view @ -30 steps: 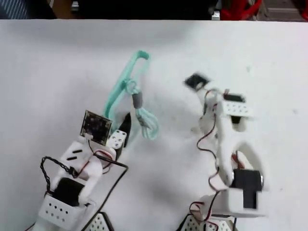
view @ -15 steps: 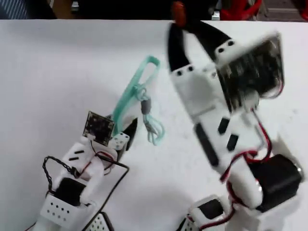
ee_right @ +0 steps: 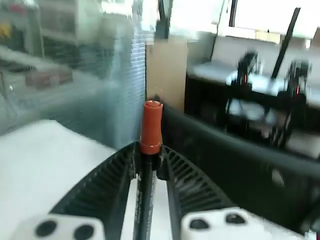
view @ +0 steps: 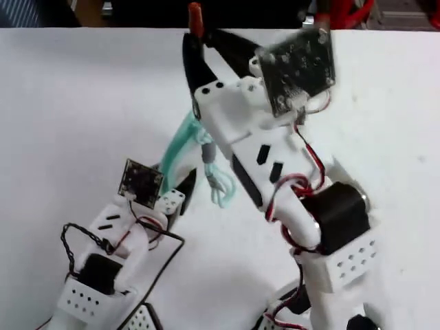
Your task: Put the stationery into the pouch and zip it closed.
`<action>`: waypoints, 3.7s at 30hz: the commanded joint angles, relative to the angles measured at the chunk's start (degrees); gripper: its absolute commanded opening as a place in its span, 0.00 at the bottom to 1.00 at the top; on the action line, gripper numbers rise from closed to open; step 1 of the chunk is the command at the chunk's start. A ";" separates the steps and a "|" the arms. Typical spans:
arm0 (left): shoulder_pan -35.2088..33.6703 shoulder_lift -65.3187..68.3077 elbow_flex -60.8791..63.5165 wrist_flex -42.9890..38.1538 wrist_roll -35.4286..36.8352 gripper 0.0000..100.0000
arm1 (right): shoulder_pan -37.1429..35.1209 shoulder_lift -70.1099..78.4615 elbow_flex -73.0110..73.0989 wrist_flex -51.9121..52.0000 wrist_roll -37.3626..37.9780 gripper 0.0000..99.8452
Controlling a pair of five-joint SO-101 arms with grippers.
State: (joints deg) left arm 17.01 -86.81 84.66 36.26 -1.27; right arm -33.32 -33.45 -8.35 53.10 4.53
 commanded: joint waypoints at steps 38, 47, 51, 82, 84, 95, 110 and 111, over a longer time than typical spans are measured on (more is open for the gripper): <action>-2.15 -0.84 -0.62 -2.81 -0.44 0.17 | 3.82 -6.02 28.84 -13.58 -9.67 0.02; -2.15 -0.84 -0.62 -2.99 -0.35 0.17 | 3.03 -4.79 31.30 -6.73 -5.71 0.04; -2.07 -0.84 -0.62 -2.99 -0.35 0.17 | 2.51 -4.88 25.05 0.13 -1.23 0.26; 0.48 -0.84 -0.26 -2.64 -0.53 0.13 | -5.76 -9.89 31.74 5.58 10.20 0.26; 0.48 -0.84 -0.26 -2.64 -0.53 0.13 | -4.26 -9.89 33.76 3.47 10.20 0.25; 0.04 -0.84 -2.81 -0.70 -0.09 0.16 | -3.03 -12.35 38.15 -4.62 14.95 0.02; -3.12 -0.84 -15.65 8.35 5.36 0.20 | -2.77 -22.29 38.15 4.09 15.38 0.02; -2.33 -0.84 -15.65 7.74 4.57 0.20 | -2.86 -22.29 38.15 4.26 15.38 0.02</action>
State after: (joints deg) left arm 14.29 -86.90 72.44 46.64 3.74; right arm -36.31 -54.46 30.15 56.97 19.30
